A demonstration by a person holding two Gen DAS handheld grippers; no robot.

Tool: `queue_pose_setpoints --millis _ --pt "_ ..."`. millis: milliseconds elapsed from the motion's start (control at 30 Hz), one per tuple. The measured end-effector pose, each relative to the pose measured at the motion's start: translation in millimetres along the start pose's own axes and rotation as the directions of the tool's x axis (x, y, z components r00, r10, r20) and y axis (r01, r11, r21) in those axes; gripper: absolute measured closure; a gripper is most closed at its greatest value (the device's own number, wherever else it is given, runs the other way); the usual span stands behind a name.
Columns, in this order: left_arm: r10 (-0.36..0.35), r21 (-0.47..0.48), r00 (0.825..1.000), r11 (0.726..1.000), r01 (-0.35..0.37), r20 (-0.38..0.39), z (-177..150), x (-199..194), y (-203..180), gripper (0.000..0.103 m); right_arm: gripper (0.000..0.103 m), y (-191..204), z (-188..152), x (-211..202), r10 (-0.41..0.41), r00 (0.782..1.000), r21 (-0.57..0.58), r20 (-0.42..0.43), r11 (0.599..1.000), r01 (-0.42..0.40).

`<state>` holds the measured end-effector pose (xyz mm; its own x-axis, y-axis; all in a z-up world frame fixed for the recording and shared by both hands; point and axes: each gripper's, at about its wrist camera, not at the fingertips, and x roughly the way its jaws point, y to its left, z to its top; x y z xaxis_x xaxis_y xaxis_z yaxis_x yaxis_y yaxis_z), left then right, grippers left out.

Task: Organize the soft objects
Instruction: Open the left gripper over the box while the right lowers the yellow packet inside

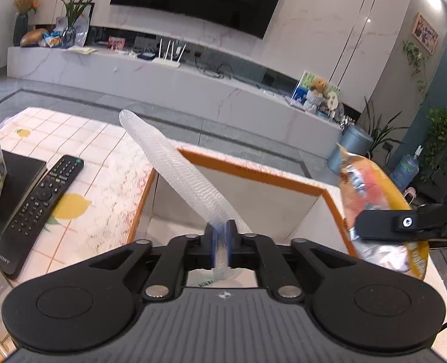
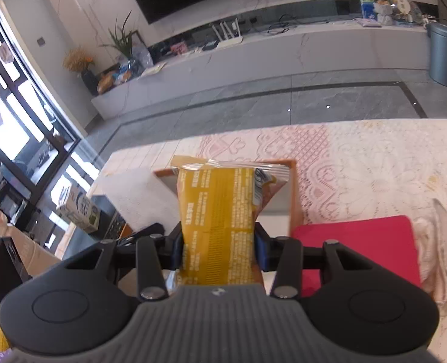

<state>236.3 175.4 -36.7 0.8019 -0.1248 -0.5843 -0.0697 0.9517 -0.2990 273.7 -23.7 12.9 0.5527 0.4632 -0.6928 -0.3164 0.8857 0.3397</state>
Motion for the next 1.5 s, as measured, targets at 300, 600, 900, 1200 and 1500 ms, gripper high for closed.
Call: queue_pose_setpoints --millis 300,600,900,1200,1500 --pt "-0.002 -0.084 0.998 0.996 -0.003 -0.068 -4.8 4.1 0.9 0.051 0.059 4.6 -8.6 26.7 -0.049 0.997 -0.015 -0.054 0.999 0.048" --pt "0.039 -0.118 0.997 0.992 -0.046 -0.059 7.9 -26.3 -1.1 0.016 0.059 6.2 -3.2 26.6 -0.092 0.994 -0.039 -0.057 0.995 0.09" --pt "0.076 -0.091 0.997 0.993 -0.075 0.005 22.3 -57.4 40.2 0.014 0.059 43.9 -1.9 58.9 -0.169 0.983 -0.151 -0.077 0.976 0.156" --pt "0.156 -0.121 0.988 0.98 -0.157 -0.014 20.0 -49.6 56.5 0.015 0.059 81.1 -5.8 122.6 -0.182 0.978 -0.232 -0.101 0.96 0.155" --pt "0.152 -0.23 0.987 0.96 -0.159 -0.05 19.2 -37.8 78.9 0.015 0.054 82.0 -5.7 160.8 -0.165 0.971 -0.217 -0.171 0.968 0.126"
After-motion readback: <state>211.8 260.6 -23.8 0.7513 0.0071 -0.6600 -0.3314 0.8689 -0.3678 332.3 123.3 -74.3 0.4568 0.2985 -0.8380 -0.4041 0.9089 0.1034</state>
